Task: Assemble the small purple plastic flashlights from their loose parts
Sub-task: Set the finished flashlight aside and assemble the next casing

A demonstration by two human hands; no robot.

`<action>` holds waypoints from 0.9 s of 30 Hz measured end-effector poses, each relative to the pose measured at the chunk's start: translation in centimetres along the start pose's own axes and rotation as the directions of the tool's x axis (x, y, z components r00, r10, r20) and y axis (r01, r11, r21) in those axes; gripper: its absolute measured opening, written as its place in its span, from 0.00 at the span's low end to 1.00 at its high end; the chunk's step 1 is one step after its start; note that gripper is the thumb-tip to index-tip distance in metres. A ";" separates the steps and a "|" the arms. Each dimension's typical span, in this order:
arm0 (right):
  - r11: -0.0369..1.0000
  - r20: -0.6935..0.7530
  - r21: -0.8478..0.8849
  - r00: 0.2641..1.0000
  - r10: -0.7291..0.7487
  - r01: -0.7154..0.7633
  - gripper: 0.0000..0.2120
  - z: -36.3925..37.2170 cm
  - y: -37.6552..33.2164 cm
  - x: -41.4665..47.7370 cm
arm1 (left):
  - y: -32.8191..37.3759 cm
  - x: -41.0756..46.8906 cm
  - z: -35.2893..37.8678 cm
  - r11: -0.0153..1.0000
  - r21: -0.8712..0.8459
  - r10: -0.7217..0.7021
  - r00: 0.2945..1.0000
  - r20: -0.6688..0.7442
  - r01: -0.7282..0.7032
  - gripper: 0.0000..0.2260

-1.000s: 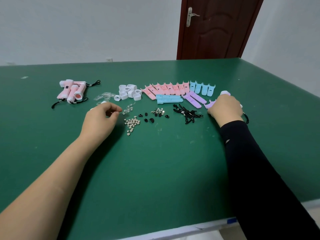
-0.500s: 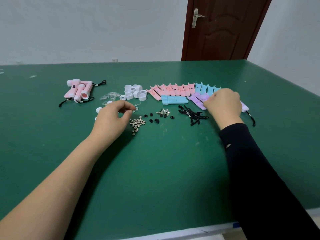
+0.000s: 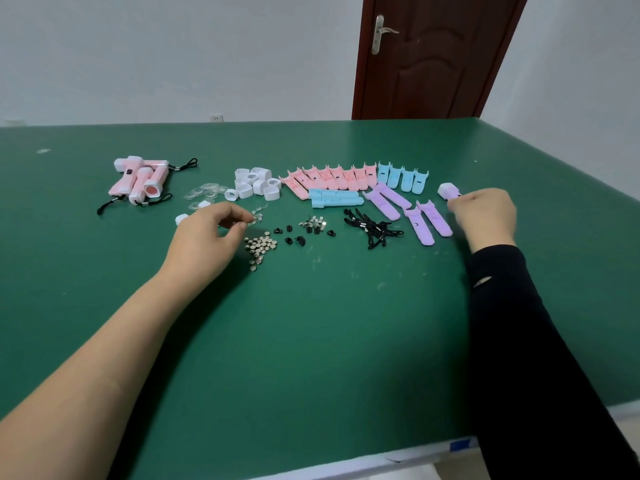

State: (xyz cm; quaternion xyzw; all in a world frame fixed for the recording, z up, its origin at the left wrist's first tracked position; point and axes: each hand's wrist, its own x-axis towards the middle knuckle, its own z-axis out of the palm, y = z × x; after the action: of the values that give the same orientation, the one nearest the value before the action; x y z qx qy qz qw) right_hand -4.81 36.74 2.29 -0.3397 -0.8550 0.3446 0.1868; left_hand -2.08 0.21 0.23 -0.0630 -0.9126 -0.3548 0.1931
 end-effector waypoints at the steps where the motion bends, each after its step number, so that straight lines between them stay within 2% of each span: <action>1: 1.000 0.020 -0.028 1.000 0.004 -0.003 0.08 0.2 0.0 0.0 | 0.0 0.0 0.0 1.000 0.002 -0.002 1.000 0.001 0.002 0.07; 2: 0.998 0.045 -0.069 0.999 0.007 -0.003 0.05 0.3 -0.1 -0.2 | 0.0 0.0 0.0 1.000 0.004 -0.002 1.000 0.002 0.002 0.07; 6: 0.978 0.103 -0.194 0.993 -0.058 0.078 0.07 1.1 -0.1 -1.0 | 0.1 -0.1 -0.1 1.000 0.005 -0.005 1.000 0.008 0.005 0.07; 9: 0.980 0.020 -0.163 0.993 -0.116 0.118 0.03 1.0 -0.2 -1.4 | 0.3 -0.2 -0.1 1.000 -0.003 -0.019 1.000 0.019 0.020 0.08; 11: 0.975 -0.136 -0.067 0.966 -0.219 0.212 0.09 0.5 -1.1 -1.8 | 0.6 -0.2 -0.1 0.999 -0.041 -0.028 0.999 0.028 0.030 0.08; 13: 0.911 -0.221 0.143 0.909 -0.353 0.388 0.08 0.5 -3.3 -3.6 | 1.0 -0.2 -0.1 0.993 -0.112 -0.045 0.998 0.033 0.049 0.08; 14: 0.854 -0.194 0.265 0.892 -0.408 0.448 0.07 0.8 -4.7 -5.2 | 1.3 -0.1 -0.2 0.985 -0.157 -0.060 0.998 0.037 0.065 0.08; 16: 0.749 -0.034 0.465 0.855 -0.518 0.472 0.05 2.2 -7.1 -8.9 | 1.9 -0.2 -0.2 0.947 -0.304 -0.090 0.994 0.063 0.105 0.09; 17: 0.720 0.062 0.518 0.819 -0.571 0.463 0.04 3.0 -8.0 -10.8 | 2.2 -0.2 -0.3 0.886 -0.439 -0.118 0.989 0.095 0.148 0.09; 19: 0.686 0.197 0.554 0.726 -0.658 0.471 0.03 4.8 -9.0 -13.7 | 2.9 -0.2 -0.8 0.635 -0.725 -0.170 0.963 0.208 0.269 0.12; 20: 0.676 0.234 0.564 0.693 -0.682 0.475 0.03 5.6 -9.2 -14.7 | 3.1 -0.1 -1.0 0.498 -0.809 -0.172 0.950 0.262 0.313 0.14; 21: 0.670 0.257 0.575 0.673 -0.693 0.470 0.03 6.4 -9.4 -15.5 | 3.3 0.0 -1.2 0.410 -0.846 -0.156 0.940 0.303 0.341 0.15; 23: 0.655 0.272 0.616 0.663 -0.698 0.437 0.03 7.6 -9.7 -16.6 | 3.6 0.1 -1.2 0.325 -0.873 -0.122 0.931 0.343 0.364 0.16; 27: 0.628 0.276 0.662 0.646 -0.712 0.409 0.04 9.3 -10.2 -17.8 | 3.8 0.2 -0.8 0.171 -0.907 -0.201 0.914 0.351 0.386 0.13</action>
State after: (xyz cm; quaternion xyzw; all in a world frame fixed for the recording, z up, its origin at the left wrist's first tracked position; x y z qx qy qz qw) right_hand -2.10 14.45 1.62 0.1303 -0.7993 0.5695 0.1408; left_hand -1.05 2.49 3.16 -0.0173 -0.5035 -0.8634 -0.0286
